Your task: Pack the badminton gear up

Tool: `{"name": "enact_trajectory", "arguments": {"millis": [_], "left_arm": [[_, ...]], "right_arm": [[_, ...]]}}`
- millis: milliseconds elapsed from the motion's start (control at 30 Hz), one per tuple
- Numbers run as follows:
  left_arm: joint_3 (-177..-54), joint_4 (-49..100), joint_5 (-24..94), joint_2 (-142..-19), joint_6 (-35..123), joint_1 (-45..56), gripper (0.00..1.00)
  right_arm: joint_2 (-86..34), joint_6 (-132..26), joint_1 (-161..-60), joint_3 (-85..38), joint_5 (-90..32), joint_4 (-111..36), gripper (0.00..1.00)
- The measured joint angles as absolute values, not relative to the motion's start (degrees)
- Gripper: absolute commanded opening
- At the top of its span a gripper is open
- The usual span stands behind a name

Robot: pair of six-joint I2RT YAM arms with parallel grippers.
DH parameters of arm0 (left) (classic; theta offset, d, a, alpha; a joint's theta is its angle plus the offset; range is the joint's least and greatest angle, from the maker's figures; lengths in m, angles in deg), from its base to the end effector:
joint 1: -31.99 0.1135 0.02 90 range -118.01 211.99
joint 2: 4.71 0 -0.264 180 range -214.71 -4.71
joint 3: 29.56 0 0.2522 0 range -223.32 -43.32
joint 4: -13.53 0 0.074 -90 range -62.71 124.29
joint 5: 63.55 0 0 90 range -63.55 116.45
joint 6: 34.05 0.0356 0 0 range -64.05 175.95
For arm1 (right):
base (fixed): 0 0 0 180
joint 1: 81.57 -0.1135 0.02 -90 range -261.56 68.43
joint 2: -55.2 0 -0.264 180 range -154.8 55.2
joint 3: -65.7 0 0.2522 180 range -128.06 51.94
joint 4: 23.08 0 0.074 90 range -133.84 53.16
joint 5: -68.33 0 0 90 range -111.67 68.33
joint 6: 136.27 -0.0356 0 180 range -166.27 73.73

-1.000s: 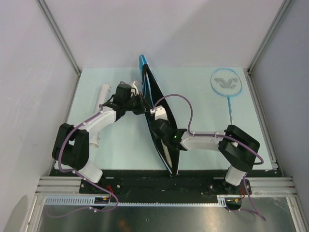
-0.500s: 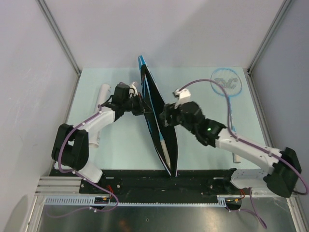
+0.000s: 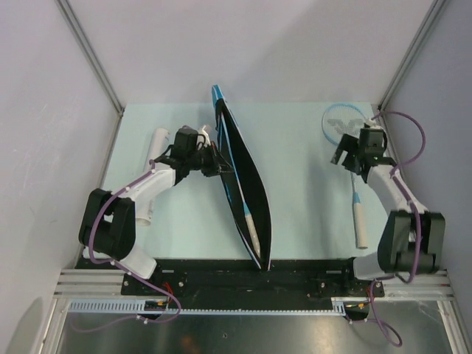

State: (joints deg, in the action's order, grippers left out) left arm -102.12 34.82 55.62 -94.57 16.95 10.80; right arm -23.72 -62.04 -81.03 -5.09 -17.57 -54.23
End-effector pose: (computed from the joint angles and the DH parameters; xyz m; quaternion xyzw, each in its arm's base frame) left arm 0.3129 -0.1399 0.2370 -0.0271 0.8784 -0.4068 0.2494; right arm 0.3037 -0.0054 0.2676 0.1433 0.8918 0.0247 0.4285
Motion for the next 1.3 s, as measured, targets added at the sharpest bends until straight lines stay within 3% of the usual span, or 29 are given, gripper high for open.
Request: {"name": "enact_trajectory", "arguments": {"millis": [200,333,567,667,1000,1300], "left_arm": [[-102.1,34.9,55.6,-94.4,16.9,10.8,0.00],[-102.1,35.1,55.6,-94.2,16.9,10.8,0.00],[-102.1,35.2,55.7,-94.2,16.9,10.8,0.00],[-102.1,35.2,55.7,-94.2,16.9,10.8,0.00],[-101.5,37.7,50.6,-91.4,16.6,10.8,0.00],[-104.6,48.3,38.1,-89.8,15.4,11.0,0.00]], "right_arm": [[-36.3,-59.4,-73.4,-5.1,-17.2,-55.7,0.71],[-42.2,-57.3,-72.9,-5.5,-15.9,-55.4,0.49],[-44.8,-52.8,-72.6,-6.8,-14.3,-54.0,0.24],[-45.4,-51.7,-72.5,-6.8,-14.2,-53.4,0.00],[-44.9,-51.0,-77.4,-8.5,-16.9,-52.9,0.00],[-33.4,-51.7,-89.6,-8.7,-21.0,-56.8,0.00]]}}
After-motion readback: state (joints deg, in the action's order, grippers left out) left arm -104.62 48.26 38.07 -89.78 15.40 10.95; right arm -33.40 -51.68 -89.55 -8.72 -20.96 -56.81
